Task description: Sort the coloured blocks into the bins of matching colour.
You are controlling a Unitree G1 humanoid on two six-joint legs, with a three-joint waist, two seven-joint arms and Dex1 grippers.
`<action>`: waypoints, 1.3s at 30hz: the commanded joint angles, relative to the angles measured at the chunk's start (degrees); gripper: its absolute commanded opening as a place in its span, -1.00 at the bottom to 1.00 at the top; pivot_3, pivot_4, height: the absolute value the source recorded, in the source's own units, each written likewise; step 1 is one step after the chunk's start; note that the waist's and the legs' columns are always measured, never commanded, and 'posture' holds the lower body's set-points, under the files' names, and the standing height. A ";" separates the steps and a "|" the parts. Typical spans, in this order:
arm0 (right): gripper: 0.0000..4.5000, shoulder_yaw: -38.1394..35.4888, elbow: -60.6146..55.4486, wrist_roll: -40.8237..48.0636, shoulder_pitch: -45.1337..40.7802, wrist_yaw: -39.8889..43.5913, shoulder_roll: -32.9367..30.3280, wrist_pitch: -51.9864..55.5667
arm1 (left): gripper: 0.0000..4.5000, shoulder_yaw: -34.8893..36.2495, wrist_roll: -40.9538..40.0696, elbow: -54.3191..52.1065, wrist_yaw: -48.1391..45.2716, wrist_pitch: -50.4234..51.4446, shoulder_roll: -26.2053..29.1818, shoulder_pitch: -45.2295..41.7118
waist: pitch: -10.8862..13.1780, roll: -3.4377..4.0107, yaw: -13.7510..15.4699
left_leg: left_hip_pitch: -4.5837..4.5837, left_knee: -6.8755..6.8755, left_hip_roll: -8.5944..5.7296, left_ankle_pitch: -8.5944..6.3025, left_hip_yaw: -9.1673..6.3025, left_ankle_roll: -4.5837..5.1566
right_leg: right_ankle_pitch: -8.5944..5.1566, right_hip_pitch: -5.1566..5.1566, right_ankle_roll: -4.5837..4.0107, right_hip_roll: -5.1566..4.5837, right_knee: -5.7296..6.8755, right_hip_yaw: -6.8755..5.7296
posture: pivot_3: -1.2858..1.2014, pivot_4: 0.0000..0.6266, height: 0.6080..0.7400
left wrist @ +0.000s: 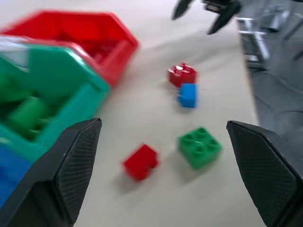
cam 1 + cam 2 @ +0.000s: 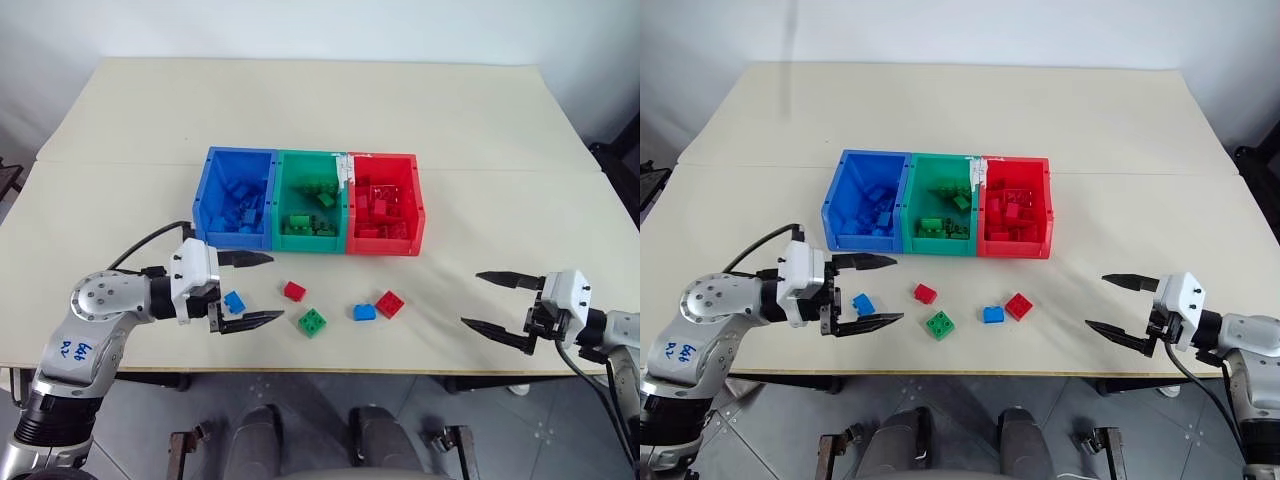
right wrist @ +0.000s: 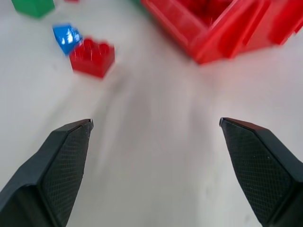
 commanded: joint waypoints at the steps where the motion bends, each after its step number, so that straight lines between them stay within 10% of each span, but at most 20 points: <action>1: 1.00 2.69 0.88 -0.18 -4.37 3.68 -0.36 -0.95 | 0.99 1.66 -0.99 0.46 -1.16 -0.43 0.60 1.54 | 0.01 0.01 -0.01 | 0.00 0.02 0.00 0.00 0.00 0.00 | 0.00 0.01 0.00 0.00 0.00 0.01 | 0.03 -0.52 1.00; 20: 1.00 32.55 17.87 -7.40 -30.13 15.14 4.78 -9.00 | 0.99 13.04 -1.00 1.45 -0.28 -4.45 0.59 17.20 | 0.02 0.03 0.45 | -0.10 0.35 0.10 -0.25 0.02 0.12 | 0.00 0.01 -0.02 -0.07 0.01 -0.02 | 0.03 -0.52 1.00; 31: -0.37 35.57 20.92 -4.24 -31.94 15.14 3.31 -12.34 | 1.00 11.78 -0.63 0.72 1.33 -5.22 -0.23 17.08 | 0.02 0.03 -0.51 | -0.04 0.46 0.28 -0.41 0.11 0.30 | 0.11 0.06 -0.20 -0.03 0.03 -0.11 | 0.03 -0.52 1.00; 39: -0.37 20.42 0.52 7.29 -23.71 1.81 1.07 10.18 | 1.00 10.44 -2.77 -0.32 5.09 -2.57 -3.02 11.33 | 0.06 0.10 0.61 | -0.12 0.46 0.28 -0.44 0.07 0.30 | 0.11 0.03 -0.21 -0.06 0.01 -0.17 | 0.03 -0.52 1.00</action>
